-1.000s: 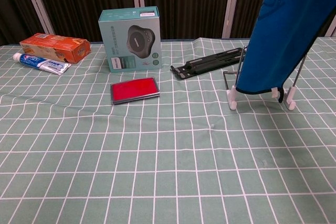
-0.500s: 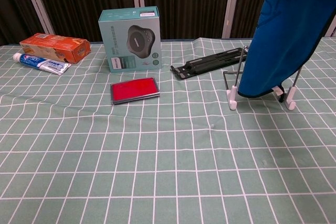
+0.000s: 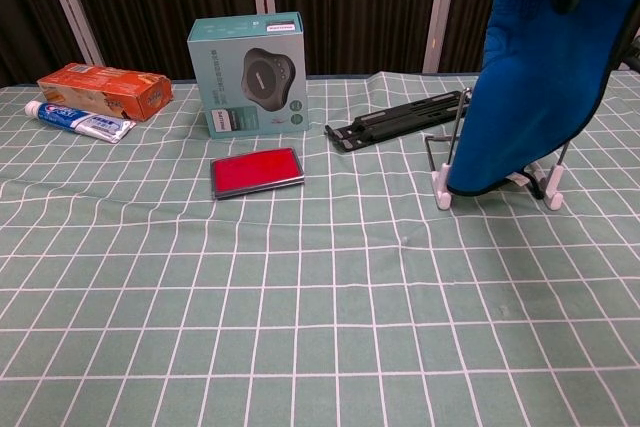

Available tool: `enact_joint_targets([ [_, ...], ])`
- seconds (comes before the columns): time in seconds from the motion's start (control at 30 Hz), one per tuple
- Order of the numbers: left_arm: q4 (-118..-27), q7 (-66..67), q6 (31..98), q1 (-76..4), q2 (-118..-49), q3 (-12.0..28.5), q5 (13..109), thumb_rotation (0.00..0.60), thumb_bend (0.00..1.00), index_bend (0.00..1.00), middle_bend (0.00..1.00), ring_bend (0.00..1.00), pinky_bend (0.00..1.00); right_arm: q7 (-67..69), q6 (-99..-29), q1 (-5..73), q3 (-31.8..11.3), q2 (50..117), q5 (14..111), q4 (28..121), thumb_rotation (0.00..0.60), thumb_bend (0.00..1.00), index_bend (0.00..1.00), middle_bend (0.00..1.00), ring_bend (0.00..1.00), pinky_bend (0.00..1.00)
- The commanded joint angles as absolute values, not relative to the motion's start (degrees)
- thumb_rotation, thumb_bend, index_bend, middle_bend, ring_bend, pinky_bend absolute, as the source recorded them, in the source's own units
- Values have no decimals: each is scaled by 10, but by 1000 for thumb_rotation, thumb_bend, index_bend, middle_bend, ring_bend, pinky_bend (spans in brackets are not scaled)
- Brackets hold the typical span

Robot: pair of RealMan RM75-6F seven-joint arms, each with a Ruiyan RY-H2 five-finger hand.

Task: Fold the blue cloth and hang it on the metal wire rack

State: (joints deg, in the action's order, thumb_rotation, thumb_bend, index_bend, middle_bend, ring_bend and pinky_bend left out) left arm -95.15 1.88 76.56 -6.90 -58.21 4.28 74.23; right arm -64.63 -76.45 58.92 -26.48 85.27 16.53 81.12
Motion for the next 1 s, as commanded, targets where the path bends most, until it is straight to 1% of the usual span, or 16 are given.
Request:
enact_joint_targets([
  [0.03,-950,20,763,-70,-583,43,740,600,0,0,0,0,0,-647,-748,594,-260,859,162,799,600,555,759,42,0,0],
  [0.3,-944,26,752,-75,-588,45,728,600,0,0,0,0,0,-626,-707,602,-248,884,178,747,600,554,759,42,0,0],
  [0.4,-941,29,748,-77,-590,46,722,600,0,0,0,0,0,-615,-693,605,-245,895,184,724,600,529,752,42,0,0],
  [0.43,-941,30,747,-78,-591,46,720,600,0,0,0,0,0,-612,-689,606,-245,899,186,716,600,492,692,42,0,0],
  [0.5,-939,32,744,-79,-593,47,717,600,0,0,0,0,0,-606,-682,607,-244,906,188,702,600,311,472,42,0,0],
  [0.53,-938,33,742,-80,-593,47,715,600,0,0,0,0,0,-602,-678,607,-243,909,191,694,600,162,310,41,0,0],
  [0.57,-937,34,740,-81,-594,47,713,600,0,0,0,0,0,-594,-673,607,-242,913,198,685,600,67,204,38,0,0],
  [0.6,-936,35,739,-81,-595,47,712,600,0,0,0,0,0,-587,-669,606,-241,916,202,679,600,22,145,34,0,0],
  [0.63,-935,36,737,-82,-596,48,711,600,0,0,0,0,0,-579,-665,605,-242,918,207,674,600,0,91,28,0,0],
  [0.67,-934,36,736,-82,-597,48,709,600,0,0,0,0,0,-567,-661,604,-243,921,212,669,600,0,62,22,0,0],
  [0.77,-932,37,734,-83,-598,48,707,600,0,0,0,0,0,-543,-659,602,-243,926,234,656,600,0,28,13,0,0],
  [0.9,-933,36,736,-83,-597,47,709,600,0,0,0,0,0,-511,-666,596,-240,928,273,650,600,0,26,2,0,0],
  [1.0,-935,34,738,-82,-596,46,713,600,0,0,0,0,0,-494,-681,589,-238,920,299,664,600,0,26,0,0,0],
])
